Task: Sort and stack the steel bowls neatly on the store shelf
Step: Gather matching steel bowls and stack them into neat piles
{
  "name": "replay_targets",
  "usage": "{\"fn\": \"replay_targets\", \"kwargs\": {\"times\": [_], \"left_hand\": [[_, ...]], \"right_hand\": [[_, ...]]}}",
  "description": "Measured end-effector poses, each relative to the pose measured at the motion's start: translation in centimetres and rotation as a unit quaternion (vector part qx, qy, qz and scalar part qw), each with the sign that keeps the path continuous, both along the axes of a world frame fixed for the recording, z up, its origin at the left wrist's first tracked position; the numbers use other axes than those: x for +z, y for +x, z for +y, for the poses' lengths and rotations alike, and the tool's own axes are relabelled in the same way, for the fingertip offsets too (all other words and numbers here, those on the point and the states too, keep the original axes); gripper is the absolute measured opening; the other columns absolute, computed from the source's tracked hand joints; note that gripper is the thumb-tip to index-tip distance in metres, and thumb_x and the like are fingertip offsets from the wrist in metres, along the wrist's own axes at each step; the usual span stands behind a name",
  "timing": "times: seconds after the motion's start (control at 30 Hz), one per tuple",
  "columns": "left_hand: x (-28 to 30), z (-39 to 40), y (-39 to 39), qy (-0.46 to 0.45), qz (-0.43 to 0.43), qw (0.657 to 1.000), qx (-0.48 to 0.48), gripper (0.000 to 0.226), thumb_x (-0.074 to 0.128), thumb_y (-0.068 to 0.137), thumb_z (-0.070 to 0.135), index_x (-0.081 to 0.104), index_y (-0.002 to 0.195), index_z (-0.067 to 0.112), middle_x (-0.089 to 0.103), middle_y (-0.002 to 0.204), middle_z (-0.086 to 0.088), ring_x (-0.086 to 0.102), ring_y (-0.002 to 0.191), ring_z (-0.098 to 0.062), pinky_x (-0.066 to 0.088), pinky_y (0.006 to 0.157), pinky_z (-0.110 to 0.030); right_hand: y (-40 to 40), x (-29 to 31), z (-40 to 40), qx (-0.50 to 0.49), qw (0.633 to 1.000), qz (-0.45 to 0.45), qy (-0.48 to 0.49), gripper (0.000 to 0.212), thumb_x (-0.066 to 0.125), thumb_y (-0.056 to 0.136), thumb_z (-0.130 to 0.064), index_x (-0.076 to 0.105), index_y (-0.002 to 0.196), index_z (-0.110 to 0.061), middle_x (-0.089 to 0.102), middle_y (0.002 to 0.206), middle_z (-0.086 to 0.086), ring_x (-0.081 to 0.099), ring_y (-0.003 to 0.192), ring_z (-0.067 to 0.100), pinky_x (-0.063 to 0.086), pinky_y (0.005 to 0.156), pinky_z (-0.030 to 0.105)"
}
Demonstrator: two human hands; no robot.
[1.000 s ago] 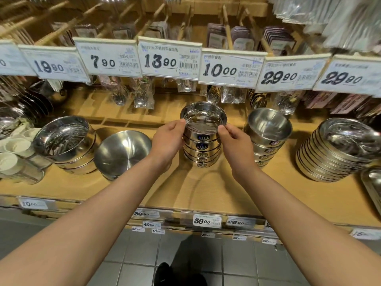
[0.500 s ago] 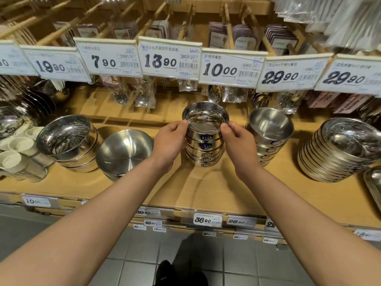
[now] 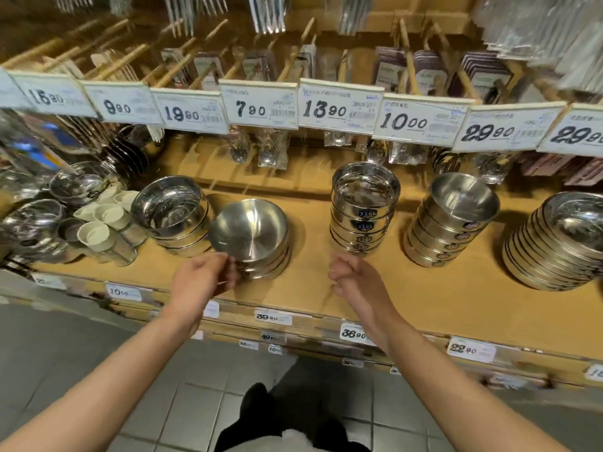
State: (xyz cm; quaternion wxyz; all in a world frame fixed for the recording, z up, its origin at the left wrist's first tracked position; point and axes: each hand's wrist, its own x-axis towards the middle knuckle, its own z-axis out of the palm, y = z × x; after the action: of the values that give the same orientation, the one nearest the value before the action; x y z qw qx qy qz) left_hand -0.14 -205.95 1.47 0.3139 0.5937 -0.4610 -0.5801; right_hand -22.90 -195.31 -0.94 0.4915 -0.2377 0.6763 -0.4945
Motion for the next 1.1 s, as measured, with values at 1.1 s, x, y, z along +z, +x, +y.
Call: {"fn": "replay_targets", "kwargs": {"times": [1.1], "left_hand": [[-3.9, -13.8, -3.2, 0.087, 0.117, 0.98, -0.136, 0.016, 0.05, 0.105, 0.026, 0.063, 0.1, 0.018, 0.06, 0.08, 0.003, 0.06, 0.055, -0.002, 0.048, 0.048, -0.02]], "right_hand": [[6.2, -5.0, -13.1, -0.203, 0.979, 0.005, -0.02, 0.036, 0.039, 0.1, -0.047, 0.071, 0.09, -0.056, 0.072, 0.097, -0.019, 0.062, 0.115, 0.015, 0.054, 0.098, 0.049]]}}
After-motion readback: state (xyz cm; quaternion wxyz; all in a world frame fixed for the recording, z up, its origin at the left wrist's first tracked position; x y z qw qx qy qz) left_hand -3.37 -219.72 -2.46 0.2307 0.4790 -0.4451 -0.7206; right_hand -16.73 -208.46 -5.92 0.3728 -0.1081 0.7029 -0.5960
